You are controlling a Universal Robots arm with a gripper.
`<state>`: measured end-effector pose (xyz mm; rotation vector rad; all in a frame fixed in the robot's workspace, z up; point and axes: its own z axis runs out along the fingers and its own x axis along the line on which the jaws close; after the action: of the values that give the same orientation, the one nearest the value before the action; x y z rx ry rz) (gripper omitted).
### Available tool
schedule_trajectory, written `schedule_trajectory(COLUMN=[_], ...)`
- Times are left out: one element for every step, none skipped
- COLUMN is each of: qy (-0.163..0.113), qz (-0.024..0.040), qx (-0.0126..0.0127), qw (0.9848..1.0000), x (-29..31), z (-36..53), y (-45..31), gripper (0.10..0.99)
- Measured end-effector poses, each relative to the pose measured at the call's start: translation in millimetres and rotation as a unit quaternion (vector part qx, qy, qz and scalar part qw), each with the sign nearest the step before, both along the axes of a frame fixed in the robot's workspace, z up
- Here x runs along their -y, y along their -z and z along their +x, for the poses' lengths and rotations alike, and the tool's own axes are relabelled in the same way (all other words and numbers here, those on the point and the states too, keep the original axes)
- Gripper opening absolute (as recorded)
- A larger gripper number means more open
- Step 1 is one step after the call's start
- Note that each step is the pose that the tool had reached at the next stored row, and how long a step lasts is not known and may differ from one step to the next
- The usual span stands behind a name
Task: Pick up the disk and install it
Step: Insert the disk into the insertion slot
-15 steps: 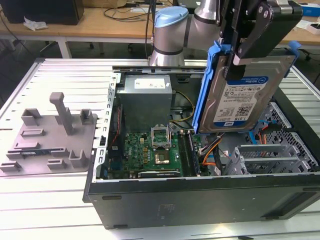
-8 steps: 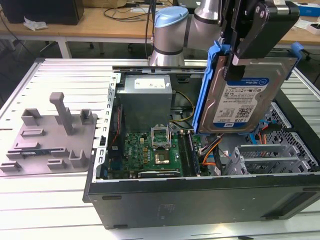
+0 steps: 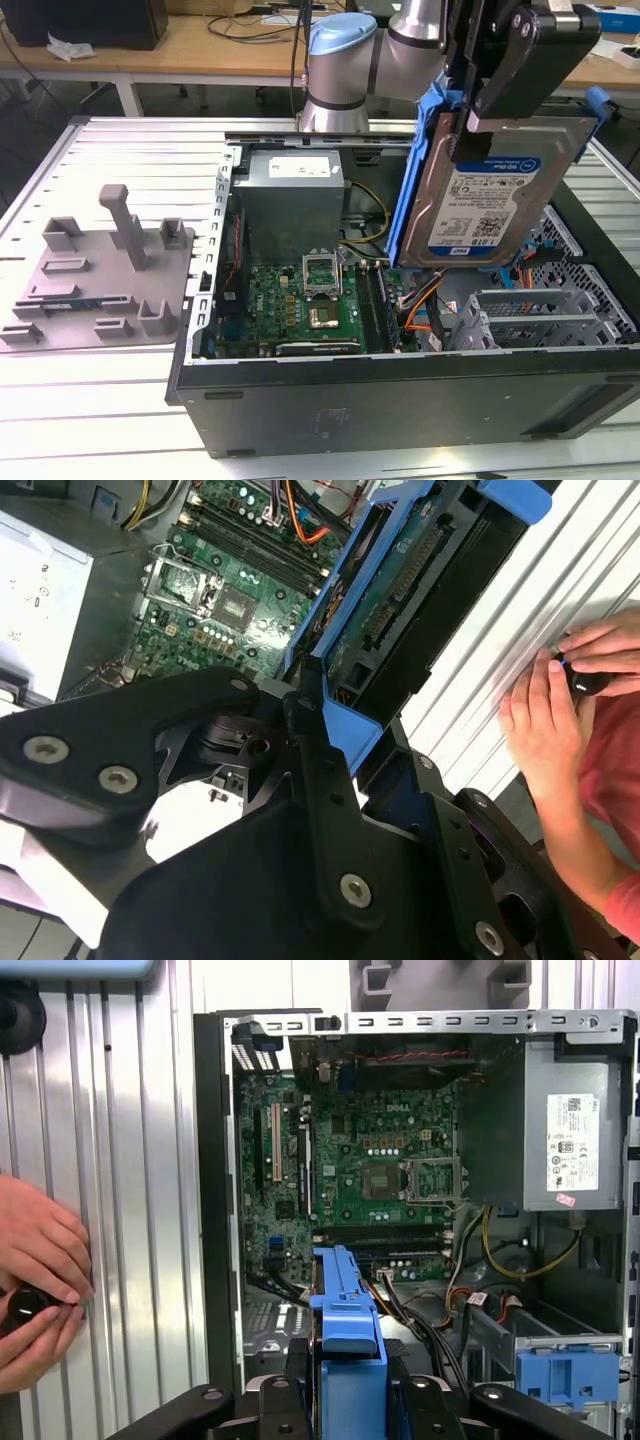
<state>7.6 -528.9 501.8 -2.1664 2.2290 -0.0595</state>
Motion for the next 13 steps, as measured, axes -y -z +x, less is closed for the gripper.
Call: schedule_trajectory(qy=[0.001, 0.001, 0.002, 0.002, 0.003, 0.004, 0.004, 0.005, 0.005, 0.005, 0.006, 0.006, 0.006], qz=[0.0, 0.0, 0.0002, 0.0005, 0.0011, 0.0014, 0.0017, 0.0018, 0.0019, 0.002, 0.0019, 0.002, 0.002], qx=[0.0, 0.0, 0.0001, 0.0001, 0.0001, 0.0001, 0.0001, 0.0, 0.0001, 0.0, 0.0, 0.0, 0.0001], qw=[1.0, 1.0, 1.0, 1.0, 1.0, 1.0, 1.0, 1.0, 1.0, 1.0, 1.0, 1.0, 1.0], x=[0.4, 0.7, 1.0, 1.4, 2.0, 2.4, 2.7, 3.2, 3.5, 3.9, 4.2, 4.5, 4.7], z=[0.9, 1.8, 2.9, 4.2, 6.5, 8.4, 10.0, 12.7, 14.4, 16.2, 18.4, 21.6, 23.9], y=[0.3, 0.5, 0.7, 1.0, 1.5, 1.8, 2.1, 2.4, 2.7, 2.9, 3.1, 3.4, 3.6], gripper=[0.369, 0.369, 0.369, 0.369, 0.369, 0.369, 0.369, 0.369, 0.369, 0.369, 0.369, 0.369, 0.369])
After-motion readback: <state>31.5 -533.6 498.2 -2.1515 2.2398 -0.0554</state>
